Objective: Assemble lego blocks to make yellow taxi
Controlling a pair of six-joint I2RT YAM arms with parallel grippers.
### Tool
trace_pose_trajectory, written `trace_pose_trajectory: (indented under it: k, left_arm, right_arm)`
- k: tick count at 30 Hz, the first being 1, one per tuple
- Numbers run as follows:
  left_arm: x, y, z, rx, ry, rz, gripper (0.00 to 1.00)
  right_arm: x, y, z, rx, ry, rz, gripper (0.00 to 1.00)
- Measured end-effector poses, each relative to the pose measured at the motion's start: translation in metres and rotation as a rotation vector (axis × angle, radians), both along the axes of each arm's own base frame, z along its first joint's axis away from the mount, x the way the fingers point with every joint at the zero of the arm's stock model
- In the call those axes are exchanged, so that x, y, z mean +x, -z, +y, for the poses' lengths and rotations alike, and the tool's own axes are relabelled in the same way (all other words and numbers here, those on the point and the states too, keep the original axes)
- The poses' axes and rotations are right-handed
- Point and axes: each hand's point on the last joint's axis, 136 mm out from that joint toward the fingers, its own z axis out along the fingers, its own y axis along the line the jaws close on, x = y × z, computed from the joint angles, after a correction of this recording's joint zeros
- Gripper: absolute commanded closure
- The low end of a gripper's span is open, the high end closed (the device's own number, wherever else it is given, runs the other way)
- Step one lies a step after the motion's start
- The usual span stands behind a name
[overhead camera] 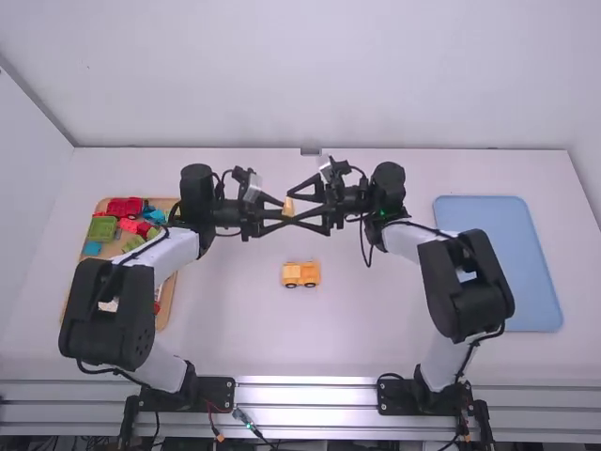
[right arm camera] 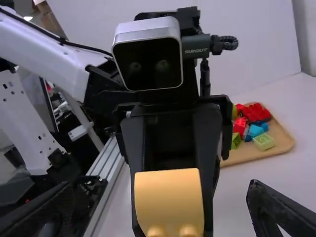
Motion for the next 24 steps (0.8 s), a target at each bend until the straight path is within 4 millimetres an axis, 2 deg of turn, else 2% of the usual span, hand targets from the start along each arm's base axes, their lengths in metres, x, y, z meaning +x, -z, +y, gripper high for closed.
trace_pose_trajectory:
  k: [7, 19, 24]
  left_arm:
    - [-0.0026, -0.0048, -0.0004, -0.013, 0.02, 0.006, 0.96]
    - [-0.0044, -0.0044, -0.0014, -0.016, 0.028, 0.035, 0.95]
    - [-0.0034, -0.0039, -0.0013, -0.014, 0.022, 0.036, 0.94]
  right_arm:
    - [0.0016, 0.0022, 0.0035, -0.002, 0.014, 0.004, 0.2]
    - [0.0034, 0.0015, 0.0047, 0.005, 0.027, -0.024, 0.57]
    - [0.0026, 0.0015, 0.0047, 0.005, 0.023, -0.025, 0.66]
